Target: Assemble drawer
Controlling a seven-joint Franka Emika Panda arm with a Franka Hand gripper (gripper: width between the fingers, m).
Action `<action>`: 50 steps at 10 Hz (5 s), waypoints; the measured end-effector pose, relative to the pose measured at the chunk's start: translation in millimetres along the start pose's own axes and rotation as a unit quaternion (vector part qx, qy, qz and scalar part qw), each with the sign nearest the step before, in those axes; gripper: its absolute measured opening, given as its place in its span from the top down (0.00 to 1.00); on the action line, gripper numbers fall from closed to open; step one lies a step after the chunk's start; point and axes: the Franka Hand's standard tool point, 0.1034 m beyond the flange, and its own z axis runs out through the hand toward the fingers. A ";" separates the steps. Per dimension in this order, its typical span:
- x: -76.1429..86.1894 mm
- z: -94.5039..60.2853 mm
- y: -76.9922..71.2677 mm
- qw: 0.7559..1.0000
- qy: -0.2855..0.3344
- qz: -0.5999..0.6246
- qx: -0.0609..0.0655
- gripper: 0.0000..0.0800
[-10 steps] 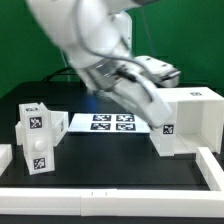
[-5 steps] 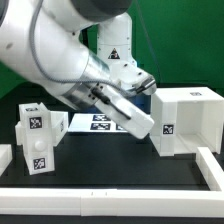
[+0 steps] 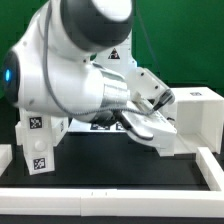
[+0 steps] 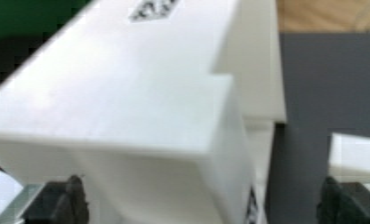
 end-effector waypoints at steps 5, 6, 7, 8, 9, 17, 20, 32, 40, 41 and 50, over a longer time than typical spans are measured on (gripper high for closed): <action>-7.5 15.2 -4.1 1.000 -0.002 0.028 -0.012 0.19; -10.6 18.1 -6.4 0.999 -0.002 0.028 -0.015 0.19; -13.3 20.9 -8.4 0.999 -0.003 0.031 -0.017 0.19; -16.0 23.4 -10.5 0.999 -0.003 0.028 -0.019 0.19; -15.7 23.7 -10.2 0.999 -0.003 0.028 -0.020 0.19; -14.6 23.7 -9.6 0.999 -0.003 0.029 -0.020 0.96; -18.9 15.4 -0.1 0.999 -0.015 0.032 -0.031 0.96; -119.7 -59.0 14.0 0.958 0.272 -0.021 -0.089 0.96; -124.3 -68.9 -33.7 0.823 0.525 -0.151 -0.154 0.96; -124.2 -66.2 -37.2 0.814 0.537 -0.162 -0.148 0.96; -114.1 -53.5 -56.3 0.814 0.551 -0.136 -0.122 0.96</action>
Offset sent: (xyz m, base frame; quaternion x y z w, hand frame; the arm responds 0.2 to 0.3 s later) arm -0.0067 0.0212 -0.0003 -0.0139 -0.0064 0.0547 0.9984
